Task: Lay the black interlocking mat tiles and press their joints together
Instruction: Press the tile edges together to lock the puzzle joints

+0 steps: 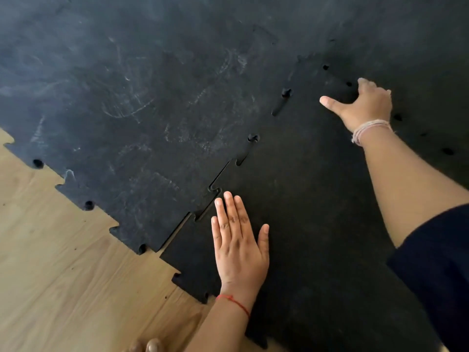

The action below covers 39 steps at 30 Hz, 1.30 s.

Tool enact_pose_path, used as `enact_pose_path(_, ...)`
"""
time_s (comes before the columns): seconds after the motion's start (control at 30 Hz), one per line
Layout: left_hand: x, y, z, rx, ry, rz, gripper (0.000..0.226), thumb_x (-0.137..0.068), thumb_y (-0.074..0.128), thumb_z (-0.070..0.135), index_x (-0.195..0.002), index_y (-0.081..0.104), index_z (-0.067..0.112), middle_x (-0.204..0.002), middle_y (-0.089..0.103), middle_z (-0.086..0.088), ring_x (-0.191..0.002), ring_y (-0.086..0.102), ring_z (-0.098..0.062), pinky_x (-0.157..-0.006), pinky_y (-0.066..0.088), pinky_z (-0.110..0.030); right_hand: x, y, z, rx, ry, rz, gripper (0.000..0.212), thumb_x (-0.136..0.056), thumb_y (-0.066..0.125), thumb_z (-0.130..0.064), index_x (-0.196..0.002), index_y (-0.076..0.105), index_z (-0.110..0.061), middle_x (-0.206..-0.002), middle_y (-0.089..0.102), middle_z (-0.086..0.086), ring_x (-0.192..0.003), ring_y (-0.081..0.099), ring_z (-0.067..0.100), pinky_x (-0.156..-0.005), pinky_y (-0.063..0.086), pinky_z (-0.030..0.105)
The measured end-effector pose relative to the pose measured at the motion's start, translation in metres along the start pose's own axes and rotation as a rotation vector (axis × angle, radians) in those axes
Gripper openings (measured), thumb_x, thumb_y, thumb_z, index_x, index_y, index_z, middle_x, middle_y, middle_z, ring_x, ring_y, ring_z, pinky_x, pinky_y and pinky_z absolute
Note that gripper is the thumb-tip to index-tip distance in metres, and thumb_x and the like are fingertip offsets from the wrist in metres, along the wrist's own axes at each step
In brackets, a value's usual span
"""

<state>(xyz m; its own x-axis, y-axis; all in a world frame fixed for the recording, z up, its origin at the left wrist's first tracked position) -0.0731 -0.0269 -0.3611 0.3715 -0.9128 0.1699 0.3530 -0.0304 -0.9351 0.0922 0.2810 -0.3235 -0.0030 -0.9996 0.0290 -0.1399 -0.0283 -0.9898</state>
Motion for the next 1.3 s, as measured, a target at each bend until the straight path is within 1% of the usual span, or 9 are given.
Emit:
enact_pose_path(0.27,0.002,0.000,-0.012,-0.043,0.076,-0.005,0.070,-0.092,0.027,0.046,-0.142,0.010,0.001,-0.150,0.007,-0.017,-0.139,0.003,-0.030,-0.113,0.000,-0.038,0.011,0.010,0.015,-0.002,0.033,-0.027,0.100,-0.071,0.059,-0.067,-0.139,0.029,0.000,-0.142,0.038,0.021,-0.130,0.032,0.038,-0.111,0.021,0.045)
enact_pose_path(0.43,0.002,0.000,-0.011,-0.049,0.053,0.000,0.069,-0.092,0.024,0.047,-0.142,0.010,0.001,-0.151,0.008,-0.016,-0.139,0.004,-0.029,-0.112,0.000,-0.037,0.025,0.017,0.002,-0.120,0.078,-0.087,0.092,-0.083,0.053,-0.056,-0.143,0.014,0.001,-0.152,0.017,0.021,-0.140,0.012,0.036,-0.114,0.012,0.042)
enact_pose_path(0.5,0.003,-0.001,-0.011,-0.022,0.059,0.007,0.068,-0.092,0.025,0.046,-0.142,0.011,0.001,-0.151,0.009,-0.016,-0.139,0.004,-0.029,-0.112,0.000,-0.036,0.062,0.024,-0.031,-0.102,-0.141,-0.039,0.078,-0.091,0.045,-0.043,-0.143,0.010,0.003,-0.152,0.008,0.026,-0.140,0.005,0.040,-0.113,0.007,0.044)
enact_pose_path(0.57,0.003,-0.004,-0.011,0.023,0.044,0.037,0.066,-0.092,0.028,0.043,-0.141,0.013,0.001,-0.150,0.011,-0.015,-0.139,0.004,-0.027,-0.113,0.000,-0.035,0.128,0.039,-0.079,-0.121,-0.546,-0.035,0.067,-0.094,0.039,-0.036,-0.144,0.011,-0.001,-0.152,0.010,0.023,-0.140,0.006,0.038,-0.114,0.011,0.046)
enact_pose_path(0.63,0.005,-0.008,-0.017,0.080,-0.081,0.090,0.065,-0.092,0.030,0.040,-0.141,0.013,0.000,-0.149,0.011,-0.017,-0.139,0.004,-0.026,-0.113,0.000,-0.035,0.193,0.052,-0.111,-0.098,-1.013,-0.106,0.061,-0.096,0.033,-0.039,-0.145,0.015,-0.007,-0.153,0.014,0.014,-0.142,0.008,0.030,-0.115,0.014,0.043)
enact_pose_path(0.7,0.013,-0.011,-0.029,0.122,-0.246,0.125,0.066,-0.091,0.027,0.040,-0.140,0.010,-0.001,-0.149,0.007,-0.017,-0.139,0.000,-0.025,-0.113,-0.002,-0.036,0.221,0.061,-0.115,-0.011,-1.249,-0.180,0.061,-0.096,0.030,-0.043,-0.145,0.015,-0.010,-0.153,0.014,0.009,-0.142,0.008,0.025,-0.115,0.013,0.040)
enact_pose_path(0.87,0.030,-0.012,-0.044,0.101,-0.343,0.100,0.068,-0.092,0.016,0.045,-0.141,0.006,-0.001,-0.150,0.004,-0.017,-0.139,-0.013,-0.020,-0.113,-0.004,-0.036,0.217,0.058,-0.117,0.109,-1.213,-0.259,0.073,-0.093,0.030,-0.053,-0.145,0.012,-0.005,-0.153,0.010,0.014,-0.142,0.005,0.026,-0.115,0.013,0.040)
enact_pose_path(1.2,0.023,-0.015,-0.040,0.080,-0.369,0.055,0.066,-0.092,0.009,0.044,-0.141,0.011,-0.001,-0.150,0.007,-0.016,-0.139,0.003,-0.029,-0.111,-0.005,-0.035,0.215,0.056,-0.123,0.167,-1.158,-0.313,0.077,-0.091,0.029,-0.057,-0.145,0.013,-0.006,-0.154,0.011,0.012,-0.142,0.006,0.025,-0.115,0.015,0.039)
enact_pose_path(1.3,0.025,-0.011,-0.043,0.067,-0.359,0.077,0.066,-0.093,0.007,0.045,-0.142,0.008,0.000,-0.150,0.006,-0.016,-0.140,-0.001,-0.027,-0.112,-0.006,-0.034,0.216,0.060,-0.123,0.133,-1.152,-0.316,0.076,-0.091,0.029,-0.057,-0.145,0.014,-0.006,-0.154,0.013,0.012,-0.142,0.006,0.024,-0.115,0.013,0.038)
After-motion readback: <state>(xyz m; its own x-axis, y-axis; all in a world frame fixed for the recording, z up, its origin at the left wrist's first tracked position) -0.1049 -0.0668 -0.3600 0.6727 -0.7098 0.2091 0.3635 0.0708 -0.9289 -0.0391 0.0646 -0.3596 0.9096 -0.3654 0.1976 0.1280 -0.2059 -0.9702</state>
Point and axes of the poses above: each hand's wrist, its own x-axis away from the middle knuckle, its own y-axis out of the palm, z = x × y, the point moved 5 cm from there along -x, towards the middle knuckle
